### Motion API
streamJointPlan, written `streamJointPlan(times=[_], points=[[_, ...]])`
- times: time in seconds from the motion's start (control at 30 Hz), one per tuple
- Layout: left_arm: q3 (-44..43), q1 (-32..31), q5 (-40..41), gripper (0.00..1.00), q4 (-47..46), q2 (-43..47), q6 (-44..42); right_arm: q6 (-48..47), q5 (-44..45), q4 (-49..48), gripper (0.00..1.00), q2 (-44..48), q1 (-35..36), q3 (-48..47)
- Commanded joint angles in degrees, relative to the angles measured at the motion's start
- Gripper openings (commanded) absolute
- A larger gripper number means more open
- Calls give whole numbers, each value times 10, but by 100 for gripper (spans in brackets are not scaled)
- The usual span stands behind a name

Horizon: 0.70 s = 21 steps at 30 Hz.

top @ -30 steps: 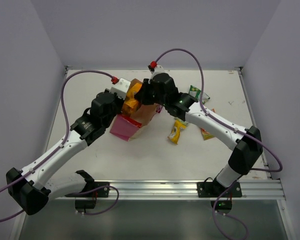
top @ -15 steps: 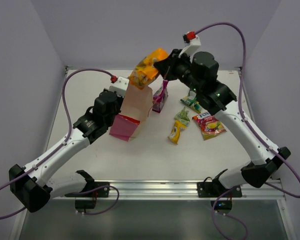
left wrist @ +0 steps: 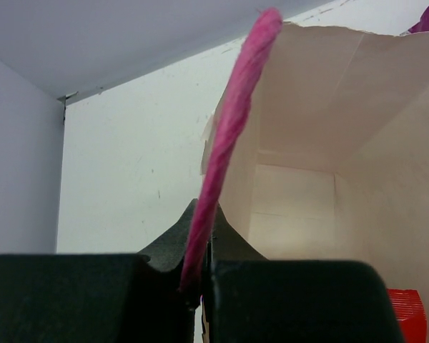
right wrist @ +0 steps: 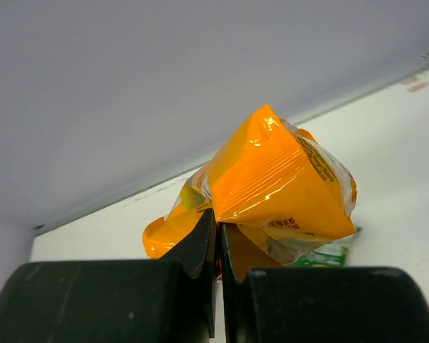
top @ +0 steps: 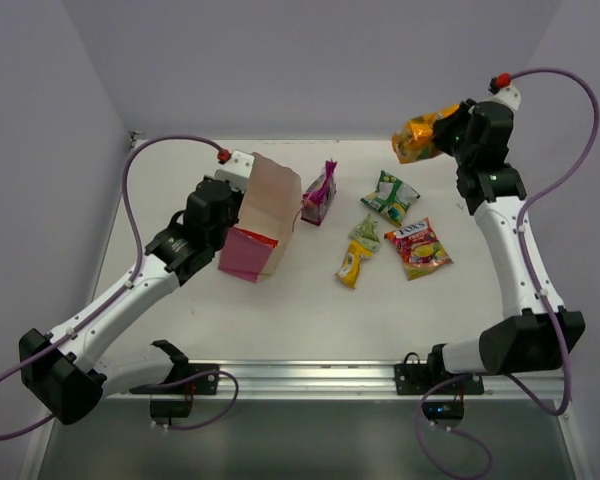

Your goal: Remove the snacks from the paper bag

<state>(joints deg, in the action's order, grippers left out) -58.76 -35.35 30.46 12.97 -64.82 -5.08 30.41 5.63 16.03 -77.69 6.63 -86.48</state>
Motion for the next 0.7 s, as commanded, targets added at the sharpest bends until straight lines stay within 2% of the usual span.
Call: streamJointPlan(times=[0.0, 0.13, 0.33, 0.37, 0.4, 0.47, 0.5, 0.63, 0.67], points=[[-25, 5, 1, 0, -30, 21, -1, 46, 58, -51, 0, -39, -52, 31], [-15, 5, -11, 0, -35, 31, -12, 94, 69, -59, 0, -96, -114, 69], [-5, 8, -15, 0, -39, 46, -26, 117, 83, -45, 1, -172, -135, 91], [-4, 9, -22, 0, -43, 47, -26, 114, 80, -32, 9, -182, -136, 84], [-2, 8, -27, 0, -44, 50, -25, 111, 67, -16, 29, -192, -136, 75], [-1, 8, -35, 0, -50, 51, -26, 94, 50, 21, 45, -190, -135, 54], [0, 9, -39, 0, -51, 52, -29, 89, 37, 29, 58, -168, -129, 54], [10, 11, -51, 0, -69, 54, -47, 26, -2, 29, 80, -83, -72, 65], [10, 11, -54, 0, -74, 54, -49, -11, -8, 26, 81, -68, -45, 64]])
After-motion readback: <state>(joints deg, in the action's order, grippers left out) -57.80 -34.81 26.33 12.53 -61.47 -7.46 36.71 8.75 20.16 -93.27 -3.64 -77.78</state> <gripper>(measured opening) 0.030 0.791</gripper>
